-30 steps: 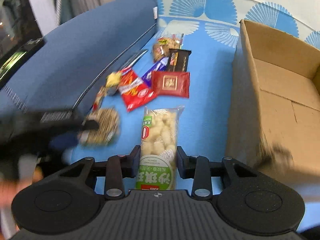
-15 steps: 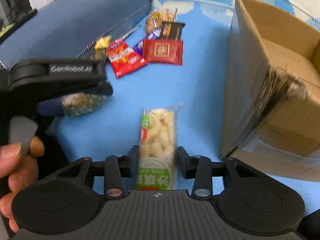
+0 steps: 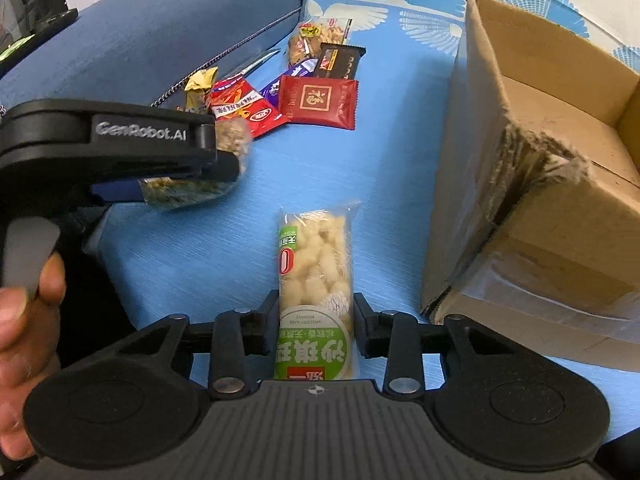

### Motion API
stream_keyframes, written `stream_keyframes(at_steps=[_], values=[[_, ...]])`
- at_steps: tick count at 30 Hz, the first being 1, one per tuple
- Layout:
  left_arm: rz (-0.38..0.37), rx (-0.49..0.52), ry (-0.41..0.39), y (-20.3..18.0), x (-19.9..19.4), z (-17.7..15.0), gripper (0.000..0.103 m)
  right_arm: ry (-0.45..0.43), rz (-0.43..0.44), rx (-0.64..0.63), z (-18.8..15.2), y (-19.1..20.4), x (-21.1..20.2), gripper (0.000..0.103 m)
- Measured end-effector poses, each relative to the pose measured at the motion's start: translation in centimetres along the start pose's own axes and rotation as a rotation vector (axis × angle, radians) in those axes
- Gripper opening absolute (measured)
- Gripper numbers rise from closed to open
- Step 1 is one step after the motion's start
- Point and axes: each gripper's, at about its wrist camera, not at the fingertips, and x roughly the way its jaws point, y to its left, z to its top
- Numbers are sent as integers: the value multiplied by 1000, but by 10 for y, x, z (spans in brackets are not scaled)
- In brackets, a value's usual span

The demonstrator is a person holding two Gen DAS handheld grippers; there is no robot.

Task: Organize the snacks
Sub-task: 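Grasp the round clear nut bag with the left tool while the right tool holds the snack bar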

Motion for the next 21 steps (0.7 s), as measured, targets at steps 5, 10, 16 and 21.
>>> stream_keyframes(at_steps=[5,10,16,21], values=[[17,-26,59,2,11,-2,79,13,-4,2,0,-2,2,39],[39,-1,45,-1,14,-3,85,12,-2,0,-2,-4,1,39],[55,26,27,-5,18,-4,87,13,-12,-22,1,-1,5,40],[60,42,16,-7,19,-4,82,8,-14,-39,1,1,6,42]])
